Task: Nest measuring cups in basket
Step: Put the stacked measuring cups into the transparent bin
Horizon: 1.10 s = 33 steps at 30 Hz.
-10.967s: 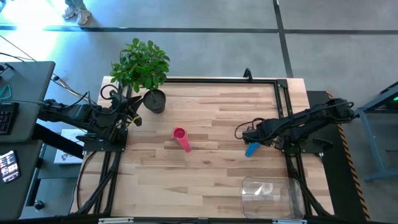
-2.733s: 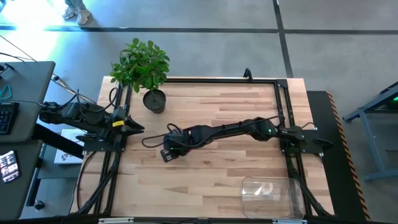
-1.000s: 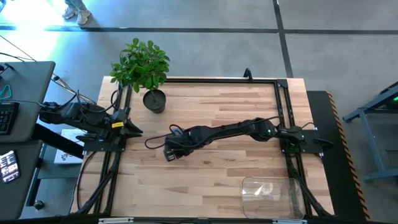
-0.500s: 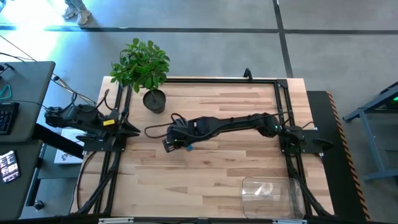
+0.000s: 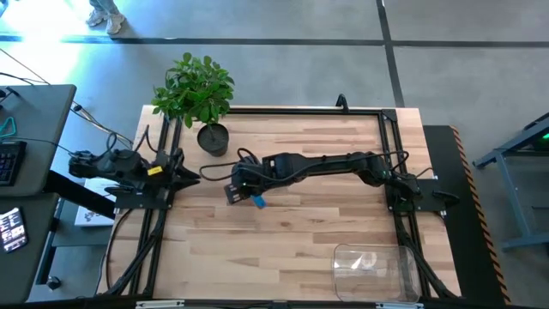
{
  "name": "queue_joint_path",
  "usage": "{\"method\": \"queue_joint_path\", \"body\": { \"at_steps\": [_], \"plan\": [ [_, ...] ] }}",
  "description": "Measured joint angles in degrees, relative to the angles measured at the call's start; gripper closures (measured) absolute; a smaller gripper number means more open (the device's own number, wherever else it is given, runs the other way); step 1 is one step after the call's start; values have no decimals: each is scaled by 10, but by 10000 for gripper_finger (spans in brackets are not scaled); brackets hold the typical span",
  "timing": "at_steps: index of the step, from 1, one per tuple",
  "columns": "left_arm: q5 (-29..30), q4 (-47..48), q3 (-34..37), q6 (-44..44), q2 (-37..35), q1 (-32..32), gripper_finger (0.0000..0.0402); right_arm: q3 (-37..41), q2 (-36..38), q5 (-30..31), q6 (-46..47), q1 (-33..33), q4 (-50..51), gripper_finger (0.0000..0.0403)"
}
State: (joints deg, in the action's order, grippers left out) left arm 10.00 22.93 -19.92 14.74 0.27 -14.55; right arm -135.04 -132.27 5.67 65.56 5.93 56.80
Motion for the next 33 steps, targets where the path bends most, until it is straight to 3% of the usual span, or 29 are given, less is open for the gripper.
{"method": "queue_joint_path", "body": {
  "at_steps": [13,22,33],
  "plan": [
    [-51,-173,131,17,-1,0,344,0,0,-13,4,6,0,316],
    [-79,-183,171,17,0,0,344,0,0,-27,-7,4,4,316],
    [-87,-182,173,4,8,0,344,0,0,-17,-135,-13,8,316]
  ]
}}
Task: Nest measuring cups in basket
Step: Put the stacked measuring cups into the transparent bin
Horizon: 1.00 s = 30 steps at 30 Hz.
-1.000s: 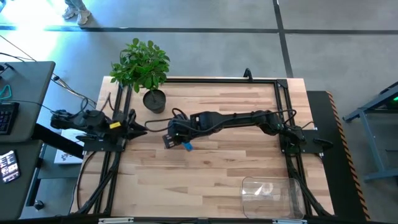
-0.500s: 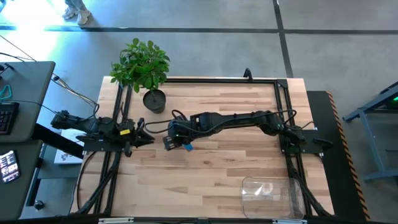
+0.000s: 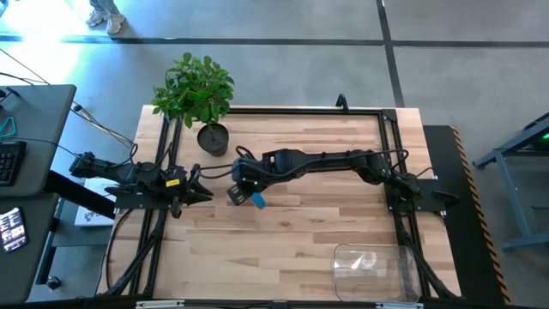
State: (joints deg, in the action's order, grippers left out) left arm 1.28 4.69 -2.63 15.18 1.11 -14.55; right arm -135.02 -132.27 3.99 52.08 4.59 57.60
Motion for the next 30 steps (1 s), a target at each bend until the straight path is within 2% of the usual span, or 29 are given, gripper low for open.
{"method": "queue_joint_path", "body": {
  "at_steps": [10,14,22,30],
  "plan": [
    [6,-1,0,11,0,0,343,1,2,2,-106,-4,64,316],
    [6,-1,0,11,0,0,343,1,18,33,-148,-5,87,316],
    [7,-2,0,11,1,0,344,1,52,93,-158,-4,100,316],
    [7,-2,0,11,1,0,343,2,52,93,-176,-4,107,316]
  ]
}}
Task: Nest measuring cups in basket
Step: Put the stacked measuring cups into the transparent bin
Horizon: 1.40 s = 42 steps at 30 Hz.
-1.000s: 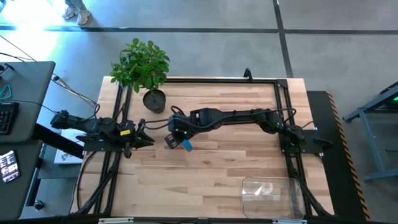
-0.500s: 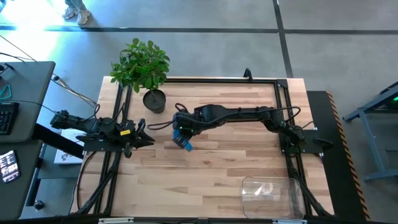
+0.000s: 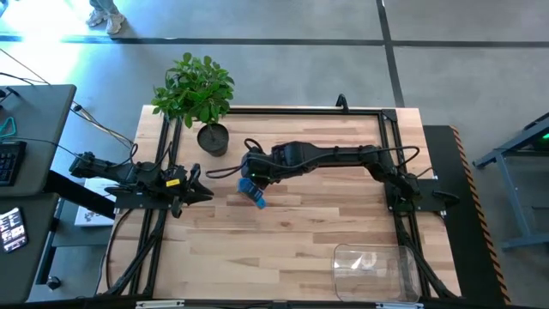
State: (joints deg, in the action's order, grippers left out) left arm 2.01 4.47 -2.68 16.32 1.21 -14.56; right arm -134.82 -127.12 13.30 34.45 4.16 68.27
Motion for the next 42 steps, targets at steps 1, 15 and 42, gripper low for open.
{"method": "queue_joint_path", "body": {
  "at_steps": [1,15,42],
  "plan": [
    [0,0,0,0,0,0,343,0,0,2,-2,0,1,316],
    [1,0,0,0,0,0,343,8,-20,-27,-29,-1,0,288],
    [1,0,0,0,1,0,343,190,-23,-78,58,-1,-196,30]
  ]
}}
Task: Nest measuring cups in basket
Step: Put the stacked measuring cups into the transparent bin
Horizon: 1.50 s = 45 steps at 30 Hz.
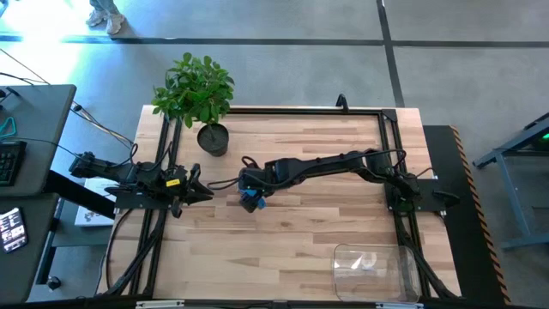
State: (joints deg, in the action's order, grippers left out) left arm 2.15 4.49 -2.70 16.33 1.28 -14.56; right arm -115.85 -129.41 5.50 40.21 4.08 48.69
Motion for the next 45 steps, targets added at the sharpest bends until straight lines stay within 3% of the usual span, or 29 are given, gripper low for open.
{"method": "queue_joint_path", "body": {
  "at_steps": [24,45],
  "plan": [
    [0,1,0,0,2,0,343,15,-50,-20,64,-3,-28,39],
    [0,0,0,0,2,0,343,15,-51,-26,63,-3,-11,237]
  ]
}}
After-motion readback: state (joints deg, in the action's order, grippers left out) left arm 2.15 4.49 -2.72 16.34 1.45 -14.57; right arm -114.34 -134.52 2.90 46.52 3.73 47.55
